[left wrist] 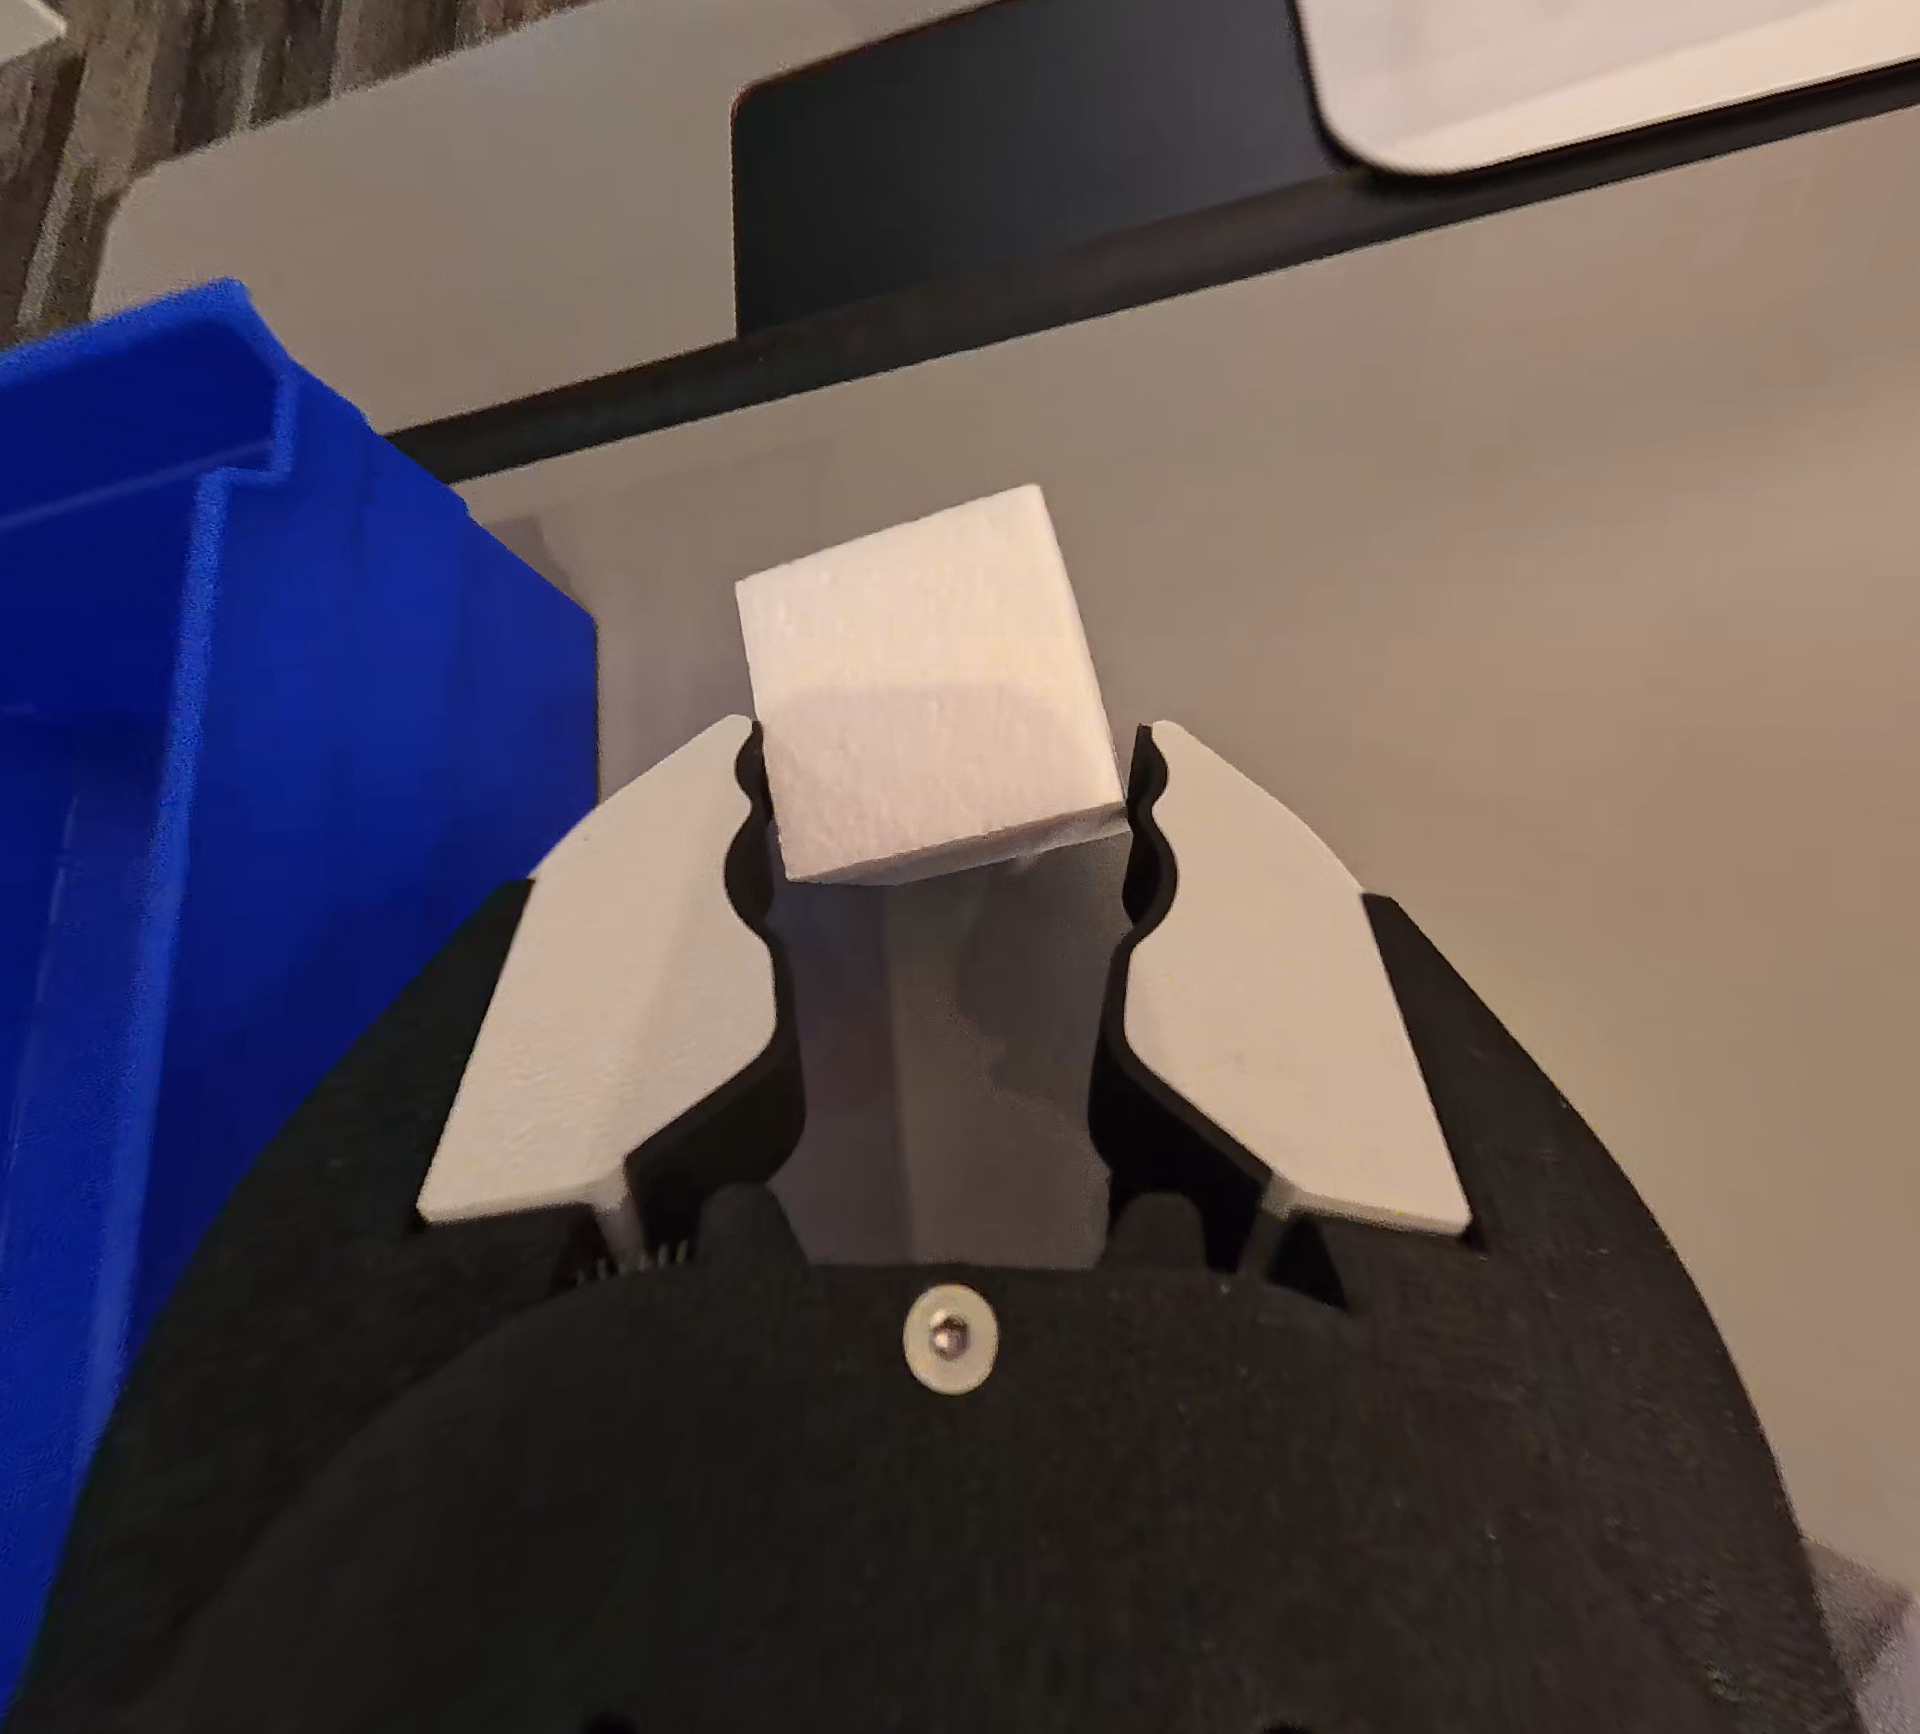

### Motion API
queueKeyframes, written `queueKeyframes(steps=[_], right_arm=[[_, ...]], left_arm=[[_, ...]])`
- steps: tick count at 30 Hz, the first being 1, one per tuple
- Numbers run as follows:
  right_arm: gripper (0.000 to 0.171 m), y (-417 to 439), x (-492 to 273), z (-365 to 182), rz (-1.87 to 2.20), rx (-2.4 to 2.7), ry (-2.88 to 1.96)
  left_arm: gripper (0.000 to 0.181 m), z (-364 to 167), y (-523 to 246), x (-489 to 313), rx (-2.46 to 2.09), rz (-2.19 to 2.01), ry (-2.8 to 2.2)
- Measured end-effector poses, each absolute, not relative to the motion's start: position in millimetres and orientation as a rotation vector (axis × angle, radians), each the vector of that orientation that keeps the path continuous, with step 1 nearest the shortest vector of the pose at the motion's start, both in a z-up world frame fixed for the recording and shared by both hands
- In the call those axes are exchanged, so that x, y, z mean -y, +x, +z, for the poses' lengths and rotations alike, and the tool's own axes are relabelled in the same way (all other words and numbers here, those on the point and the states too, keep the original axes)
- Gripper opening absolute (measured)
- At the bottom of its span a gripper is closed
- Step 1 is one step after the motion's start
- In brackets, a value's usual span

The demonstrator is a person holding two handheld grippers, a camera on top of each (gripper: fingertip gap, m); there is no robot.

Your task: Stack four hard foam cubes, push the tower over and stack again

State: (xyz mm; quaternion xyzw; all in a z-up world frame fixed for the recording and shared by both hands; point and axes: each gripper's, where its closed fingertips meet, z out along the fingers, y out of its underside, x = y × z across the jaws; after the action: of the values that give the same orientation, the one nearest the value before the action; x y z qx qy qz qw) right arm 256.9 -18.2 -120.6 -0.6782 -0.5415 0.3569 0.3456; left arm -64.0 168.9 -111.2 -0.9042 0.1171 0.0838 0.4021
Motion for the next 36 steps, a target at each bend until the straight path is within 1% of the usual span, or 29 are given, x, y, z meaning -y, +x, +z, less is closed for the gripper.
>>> queueKeyframes(steps=[7,9,23,29,36], right_arm=[[0.072,250,20,-128,0.912,1.44,-1.768],[0.06,249,20,-131,0.904,1.455,-1.778],[0.06,266,9,-123,0.883,1.354,-1.799],[0.06,279,3,-96,0.822,1.28,-1.763],[0.059,246,7,-22,0.775,1.254,-1.598]], left_arm=[[0.066,-67,-52,-129,-0.416,0.102,-2.176],[0.066,-56,-46,-116,-0.445,0.05,-2.147],[0.066,-31,-19,-35,-0.68,-0.132,-2.042],[0.066,-32,-2,-8,-0.756,-0.286,-2.022],[0.066,-38,-14,15,-0.761,-0.25,-2.013]])
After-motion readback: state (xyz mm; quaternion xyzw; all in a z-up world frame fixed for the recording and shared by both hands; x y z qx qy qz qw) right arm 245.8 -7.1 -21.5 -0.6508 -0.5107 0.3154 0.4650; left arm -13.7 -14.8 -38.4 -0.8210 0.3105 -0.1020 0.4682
